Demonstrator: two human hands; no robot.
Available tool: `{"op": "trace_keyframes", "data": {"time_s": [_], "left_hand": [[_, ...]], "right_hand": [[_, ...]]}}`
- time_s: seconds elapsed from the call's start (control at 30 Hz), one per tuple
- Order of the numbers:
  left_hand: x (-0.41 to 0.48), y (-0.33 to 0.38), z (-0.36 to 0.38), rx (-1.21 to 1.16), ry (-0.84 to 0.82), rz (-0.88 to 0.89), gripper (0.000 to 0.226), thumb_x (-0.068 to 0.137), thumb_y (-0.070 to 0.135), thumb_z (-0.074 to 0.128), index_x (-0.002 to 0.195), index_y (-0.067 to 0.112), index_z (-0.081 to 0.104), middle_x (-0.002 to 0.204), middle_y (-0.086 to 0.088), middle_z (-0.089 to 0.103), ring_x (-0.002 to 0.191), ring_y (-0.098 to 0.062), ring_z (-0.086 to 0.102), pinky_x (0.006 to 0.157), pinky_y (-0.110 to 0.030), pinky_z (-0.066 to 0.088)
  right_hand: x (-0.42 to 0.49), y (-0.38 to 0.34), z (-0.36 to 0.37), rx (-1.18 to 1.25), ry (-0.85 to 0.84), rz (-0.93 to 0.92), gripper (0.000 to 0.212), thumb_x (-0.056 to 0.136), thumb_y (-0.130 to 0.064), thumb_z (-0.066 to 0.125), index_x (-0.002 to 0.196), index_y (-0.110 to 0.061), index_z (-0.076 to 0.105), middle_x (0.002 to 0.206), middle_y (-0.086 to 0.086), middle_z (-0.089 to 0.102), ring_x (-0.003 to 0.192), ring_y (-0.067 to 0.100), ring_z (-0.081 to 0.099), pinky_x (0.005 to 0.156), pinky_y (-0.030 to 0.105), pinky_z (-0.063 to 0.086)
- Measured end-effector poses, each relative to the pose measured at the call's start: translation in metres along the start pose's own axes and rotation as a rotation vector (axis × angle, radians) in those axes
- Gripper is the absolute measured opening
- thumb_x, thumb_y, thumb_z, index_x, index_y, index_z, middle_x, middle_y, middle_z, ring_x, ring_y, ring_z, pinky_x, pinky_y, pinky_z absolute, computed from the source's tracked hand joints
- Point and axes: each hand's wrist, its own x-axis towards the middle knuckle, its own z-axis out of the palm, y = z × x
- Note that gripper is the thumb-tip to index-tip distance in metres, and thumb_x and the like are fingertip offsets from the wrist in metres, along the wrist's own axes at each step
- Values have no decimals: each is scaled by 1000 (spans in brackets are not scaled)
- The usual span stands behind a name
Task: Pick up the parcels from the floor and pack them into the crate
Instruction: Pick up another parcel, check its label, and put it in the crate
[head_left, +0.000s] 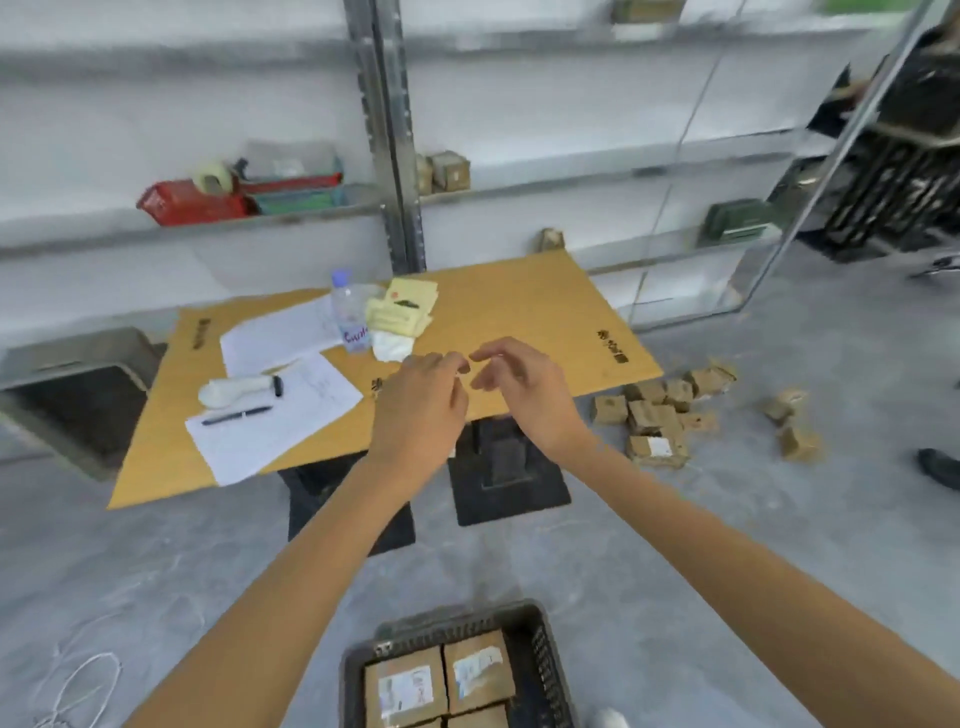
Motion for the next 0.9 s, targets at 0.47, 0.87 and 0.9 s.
{"op": "trace_keyframes", "data": {"time_s": [0.47, 0.87, 0.9], "left_hand": [[55, 230, -46, -215, 148, 377, 27, 96, 17, 42, 117, 17, 59, 111, 2, 63, 111, -17, 49, 84, -30, 41], [116, 401, 63, -255, 23, 417, 29, 97, 14, 42, 120, 17, 58, 121, 3, 61, 115, -14, 51, 91, -28, 43], [121, 412, 71, -255, 10, 402, 29, 97, 14, 42, 121, 17, 58, 121, 3, 60, 116, -14, 50, 90, -28, 43]], "right_hand": [[-70, -56, -295, -127, 412, -51, 27, 94, -1, 40, 98, -10, 66, 79, 6, 71, 76, 2, 64, 73, 10, 46], [-102, 84, -498, -217, 400, 164, 30, 96, -4, 44, 89, -23, 66, 81, 2, 72, 83, 11, 67, 82, 29, 51], [-102, 98, -513, -214, 395, 177, 30, 96, -4, 44, 89, -23, 66, 81, 2, 72, 82, 12, 67, 83, 34, 51]]}}
